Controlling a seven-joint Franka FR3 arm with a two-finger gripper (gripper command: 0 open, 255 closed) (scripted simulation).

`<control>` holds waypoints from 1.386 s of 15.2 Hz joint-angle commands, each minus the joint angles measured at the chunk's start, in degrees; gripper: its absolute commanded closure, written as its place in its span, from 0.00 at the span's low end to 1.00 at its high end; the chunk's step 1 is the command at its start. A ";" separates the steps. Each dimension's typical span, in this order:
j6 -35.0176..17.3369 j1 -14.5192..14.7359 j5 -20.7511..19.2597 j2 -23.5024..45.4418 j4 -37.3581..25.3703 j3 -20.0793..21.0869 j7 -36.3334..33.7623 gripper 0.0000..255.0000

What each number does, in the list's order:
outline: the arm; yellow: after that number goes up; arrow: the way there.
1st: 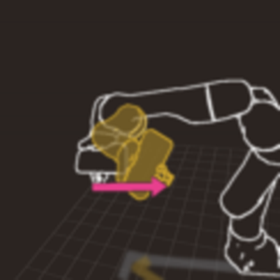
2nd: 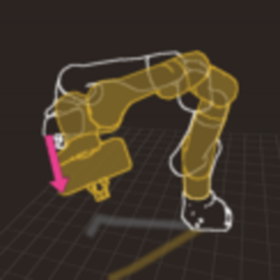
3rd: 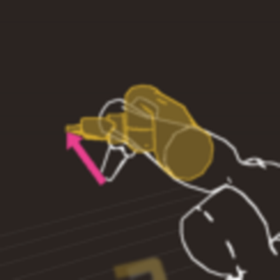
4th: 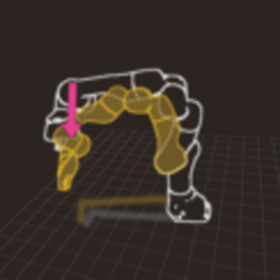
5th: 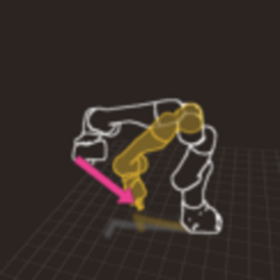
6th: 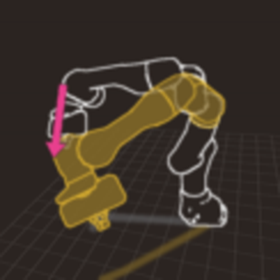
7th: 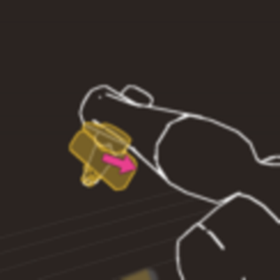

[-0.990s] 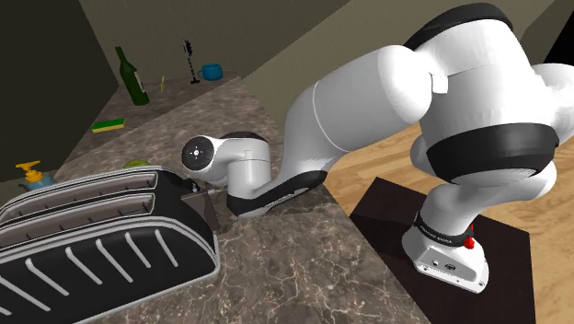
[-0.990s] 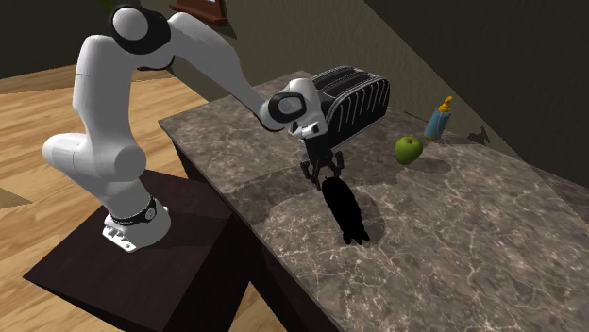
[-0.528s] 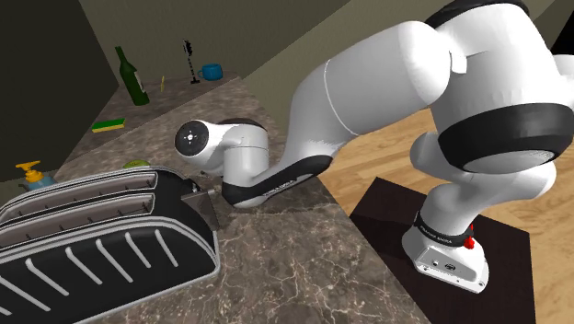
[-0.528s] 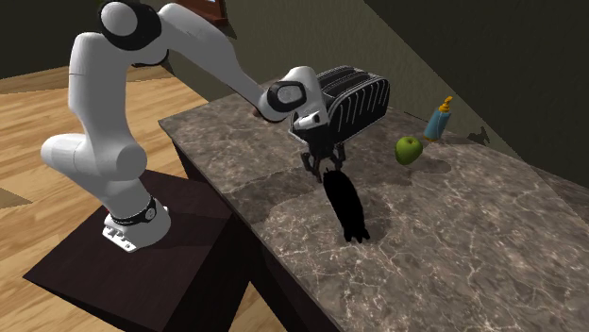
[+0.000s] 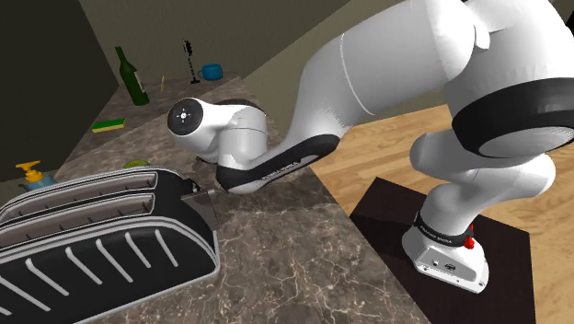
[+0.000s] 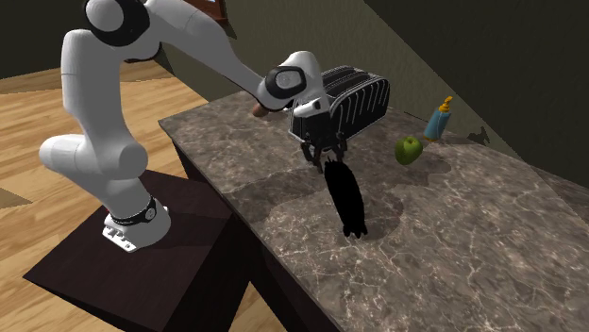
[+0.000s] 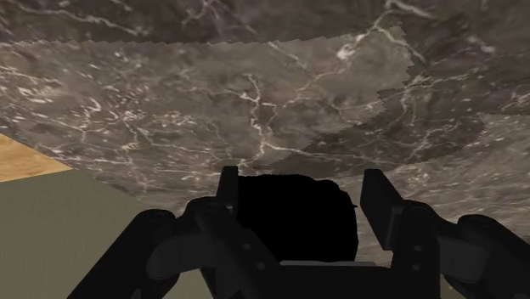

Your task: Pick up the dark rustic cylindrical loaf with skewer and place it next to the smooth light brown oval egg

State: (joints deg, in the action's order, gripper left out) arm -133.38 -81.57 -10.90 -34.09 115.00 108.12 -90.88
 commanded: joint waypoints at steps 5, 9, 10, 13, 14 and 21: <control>3.45 2.19 -1.21 2.18 -1.80 -2.79 1.16 1.00; 5.79 3.63 -1.97 3.53 -3.16 -4.59 1.95 1.00; 6.17 3.85 -2.08 3.73 -3.40 -4.87 2.09 1.00; 7.93 13.29 -4.01 5.71 0.53 -9.93 -1.64 1.00; 8.59 16.50 -4.45 6.19 1.70 -11.69 -2.80 1.00; 13.94 38.10 -4.07 6.32 8.00 -23.25 -9.11 1.00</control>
State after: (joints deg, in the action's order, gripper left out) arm -120.35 -46.59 -15.29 -27.55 122.27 86.49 -99.19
